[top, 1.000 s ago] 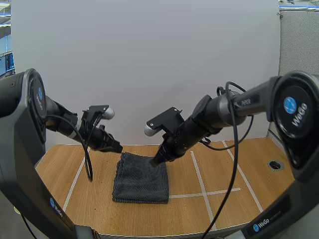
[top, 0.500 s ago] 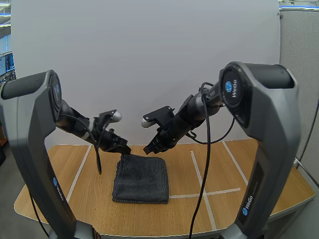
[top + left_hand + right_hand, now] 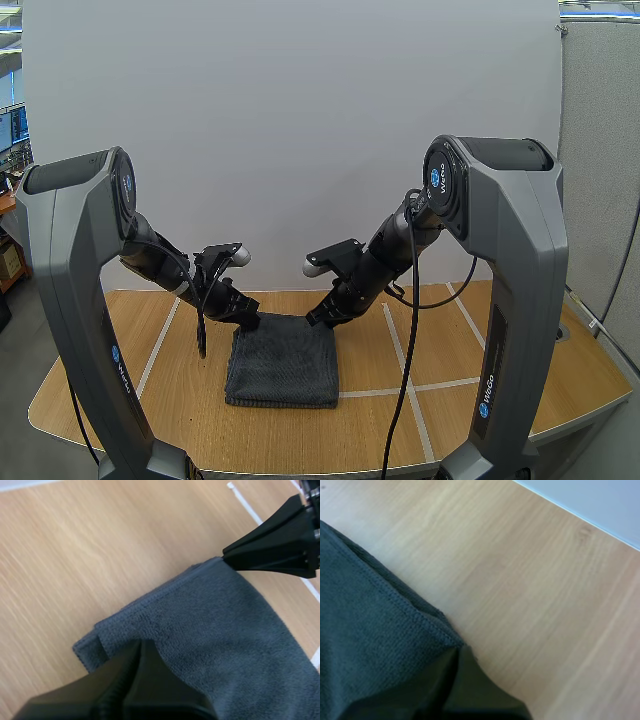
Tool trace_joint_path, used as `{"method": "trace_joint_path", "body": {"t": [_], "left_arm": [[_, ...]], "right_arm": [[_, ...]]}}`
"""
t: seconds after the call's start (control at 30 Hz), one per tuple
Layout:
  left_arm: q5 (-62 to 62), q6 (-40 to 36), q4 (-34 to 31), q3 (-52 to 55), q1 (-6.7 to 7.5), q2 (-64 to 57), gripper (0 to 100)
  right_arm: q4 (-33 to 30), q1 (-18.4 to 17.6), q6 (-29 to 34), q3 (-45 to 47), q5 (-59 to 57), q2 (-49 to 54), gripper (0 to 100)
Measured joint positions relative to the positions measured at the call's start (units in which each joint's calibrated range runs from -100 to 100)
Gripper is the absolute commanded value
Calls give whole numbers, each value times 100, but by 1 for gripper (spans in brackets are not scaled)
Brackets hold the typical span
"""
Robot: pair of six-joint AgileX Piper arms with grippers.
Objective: Fold the towel
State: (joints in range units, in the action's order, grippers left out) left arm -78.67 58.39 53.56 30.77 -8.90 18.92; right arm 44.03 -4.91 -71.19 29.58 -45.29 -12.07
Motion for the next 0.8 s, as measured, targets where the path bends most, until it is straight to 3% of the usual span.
{"method": "trace_joint_path", "body": {"t": [0.2, 0.8], "left_arm": [[146, 28, 36, 0, 0, 327, 0], [-82, 39, 171, -16, 0, 228, 0]], "right_arm": [[514, 6, -369, 0, 18, -144, 0], [602, 25, -454, 12, -4, 14, 0]]}}
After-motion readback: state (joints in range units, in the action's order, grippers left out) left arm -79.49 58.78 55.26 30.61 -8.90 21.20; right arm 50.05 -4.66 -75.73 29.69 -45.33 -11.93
